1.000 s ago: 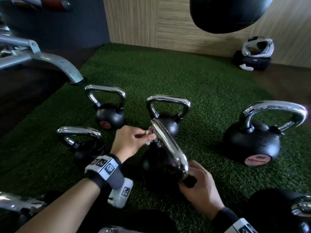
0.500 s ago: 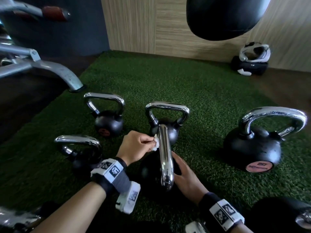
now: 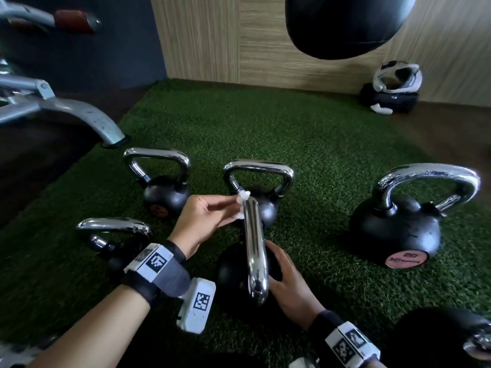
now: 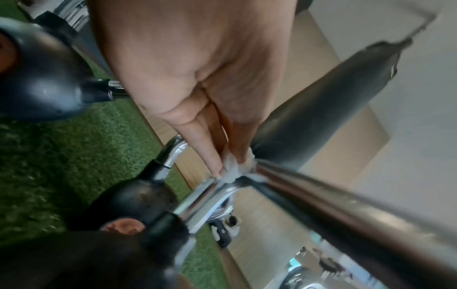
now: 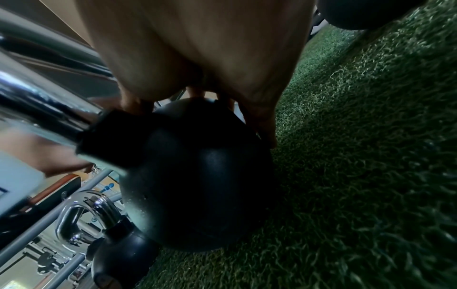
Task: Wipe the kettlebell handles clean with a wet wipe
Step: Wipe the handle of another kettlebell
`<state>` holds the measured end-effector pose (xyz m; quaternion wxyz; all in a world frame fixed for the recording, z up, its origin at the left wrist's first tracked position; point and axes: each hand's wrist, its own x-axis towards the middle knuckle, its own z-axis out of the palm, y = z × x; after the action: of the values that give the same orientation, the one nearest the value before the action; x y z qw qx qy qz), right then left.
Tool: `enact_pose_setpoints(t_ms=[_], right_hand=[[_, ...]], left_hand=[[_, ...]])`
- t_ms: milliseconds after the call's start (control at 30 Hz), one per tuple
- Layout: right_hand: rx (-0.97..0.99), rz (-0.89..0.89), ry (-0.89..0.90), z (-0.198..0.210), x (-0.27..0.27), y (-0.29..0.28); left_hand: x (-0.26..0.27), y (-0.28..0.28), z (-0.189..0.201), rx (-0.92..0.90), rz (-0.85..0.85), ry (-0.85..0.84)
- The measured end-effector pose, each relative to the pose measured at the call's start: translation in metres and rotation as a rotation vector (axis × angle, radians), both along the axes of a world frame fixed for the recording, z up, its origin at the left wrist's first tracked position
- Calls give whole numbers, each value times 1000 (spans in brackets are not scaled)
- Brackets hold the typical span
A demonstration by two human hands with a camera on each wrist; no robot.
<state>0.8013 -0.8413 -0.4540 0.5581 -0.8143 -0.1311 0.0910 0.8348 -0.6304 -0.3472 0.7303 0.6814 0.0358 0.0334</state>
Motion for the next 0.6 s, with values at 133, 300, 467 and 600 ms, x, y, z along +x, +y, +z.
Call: enact_pose_setpoints(t_ms=[133,300,467,600], right_hand=[[69,-25,5,-6,1,2],[80,-27,9,-10,2,2],[84,-25,-18,-11,2,2],[89,-45,-24,-10,1,4]], left_hand=[[-11,-5,12,-19,15,-70],[-16,-1,20,-4,-21,-16],[-40,7,24,71,-155,70],[-39,4,31,40,-137,119]])
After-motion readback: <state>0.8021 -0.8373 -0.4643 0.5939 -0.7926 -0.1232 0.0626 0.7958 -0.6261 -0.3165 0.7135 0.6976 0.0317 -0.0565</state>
